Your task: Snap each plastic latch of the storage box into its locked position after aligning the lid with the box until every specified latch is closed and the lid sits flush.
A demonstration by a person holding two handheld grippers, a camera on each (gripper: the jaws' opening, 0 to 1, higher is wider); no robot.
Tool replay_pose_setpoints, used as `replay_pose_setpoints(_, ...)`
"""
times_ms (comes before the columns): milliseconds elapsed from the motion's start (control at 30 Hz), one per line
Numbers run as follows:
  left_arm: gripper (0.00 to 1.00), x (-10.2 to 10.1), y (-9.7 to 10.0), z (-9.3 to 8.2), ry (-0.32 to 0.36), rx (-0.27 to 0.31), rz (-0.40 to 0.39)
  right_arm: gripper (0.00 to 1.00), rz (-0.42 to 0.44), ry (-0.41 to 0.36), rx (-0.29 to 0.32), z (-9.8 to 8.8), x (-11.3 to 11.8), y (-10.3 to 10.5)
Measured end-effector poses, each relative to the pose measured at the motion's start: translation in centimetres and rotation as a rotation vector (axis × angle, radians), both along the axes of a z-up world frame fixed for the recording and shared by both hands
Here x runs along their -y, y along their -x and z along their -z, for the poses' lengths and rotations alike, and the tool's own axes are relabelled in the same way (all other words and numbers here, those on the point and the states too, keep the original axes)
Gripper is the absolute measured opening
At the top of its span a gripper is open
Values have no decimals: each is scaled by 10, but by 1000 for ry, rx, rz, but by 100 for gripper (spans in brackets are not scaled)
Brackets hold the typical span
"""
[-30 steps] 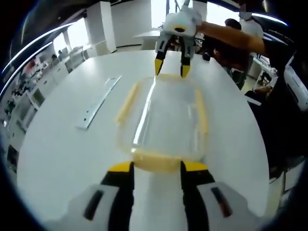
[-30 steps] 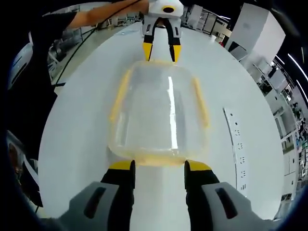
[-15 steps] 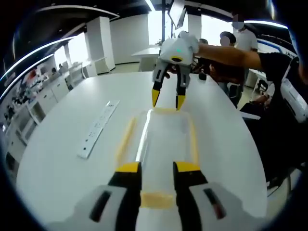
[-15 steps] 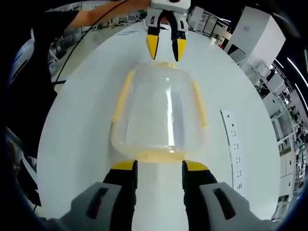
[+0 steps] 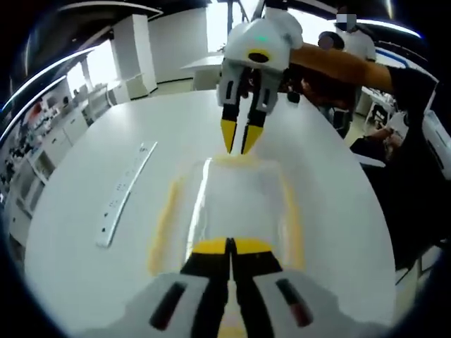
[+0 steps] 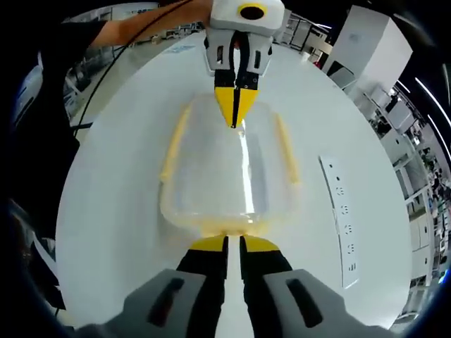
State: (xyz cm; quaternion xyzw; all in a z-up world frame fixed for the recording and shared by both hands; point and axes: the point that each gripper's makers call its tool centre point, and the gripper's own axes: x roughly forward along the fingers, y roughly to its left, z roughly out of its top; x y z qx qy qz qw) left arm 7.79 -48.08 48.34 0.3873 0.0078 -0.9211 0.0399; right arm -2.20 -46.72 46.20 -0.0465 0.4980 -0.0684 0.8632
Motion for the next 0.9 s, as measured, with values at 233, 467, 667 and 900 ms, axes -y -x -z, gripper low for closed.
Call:
replay_pose_setpoints(233, 0, 1, 1, 1, 5, 11, -17, 0, 54, -67, 19, 5, -2, 3)
replay_pose_setpoints(467, 0, -3, 2, 4, 26, 47, -20, 0, 44, -71, -14, 14, -6, 0)
replay_pose_setpoints(667, 0, -4, 1, 6, 42, 96, -14, 0, 60, -83, 27, 15, -4, 1)
replay_pose_setpoints(900, 0, -11, 4, 7, 31, 56, -17, 0, 87, -95, 60, 15, -5, 0)
